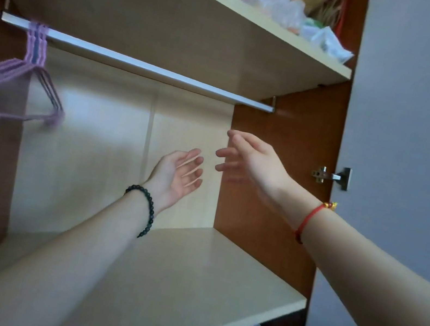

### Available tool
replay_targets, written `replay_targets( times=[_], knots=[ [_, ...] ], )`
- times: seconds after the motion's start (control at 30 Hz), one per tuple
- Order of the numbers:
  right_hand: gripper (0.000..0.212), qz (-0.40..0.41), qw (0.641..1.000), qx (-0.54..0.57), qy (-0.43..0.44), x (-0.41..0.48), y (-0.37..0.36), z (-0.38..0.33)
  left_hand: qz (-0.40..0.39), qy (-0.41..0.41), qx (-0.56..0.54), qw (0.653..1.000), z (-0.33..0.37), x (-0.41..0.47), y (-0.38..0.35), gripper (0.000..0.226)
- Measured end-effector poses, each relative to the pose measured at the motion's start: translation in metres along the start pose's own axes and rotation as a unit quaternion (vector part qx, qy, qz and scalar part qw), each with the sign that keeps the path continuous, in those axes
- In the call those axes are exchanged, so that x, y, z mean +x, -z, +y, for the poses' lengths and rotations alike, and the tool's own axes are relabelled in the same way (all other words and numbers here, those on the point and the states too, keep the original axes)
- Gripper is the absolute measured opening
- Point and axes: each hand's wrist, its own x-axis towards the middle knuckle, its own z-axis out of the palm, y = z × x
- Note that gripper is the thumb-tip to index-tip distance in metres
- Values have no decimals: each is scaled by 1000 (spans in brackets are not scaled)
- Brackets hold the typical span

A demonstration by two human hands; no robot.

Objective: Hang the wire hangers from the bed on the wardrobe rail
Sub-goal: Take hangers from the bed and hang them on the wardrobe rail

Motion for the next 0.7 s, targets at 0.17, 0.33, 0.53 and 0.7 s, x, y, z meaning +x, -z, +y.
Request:
replay_targets(
  times=[0.17,0.33,0.53,0.7],
  knots=[
    [35,125,991,-40,-22,-75,92,9,-119,55,46,990,-60,-29,-95,24],
    [29,255,964,-41,-54,-172,173,7,-243,113,62,961,-122,-79,-184,22],
    [25,407,906,-90,-80,-303,242,-5,-402,172,86,895,-198,-154,-276,23],
    [24,533,835,-108,-82,-412,274,-23,-505,209,69,834,-251,-236,-333,21]
  ],
)
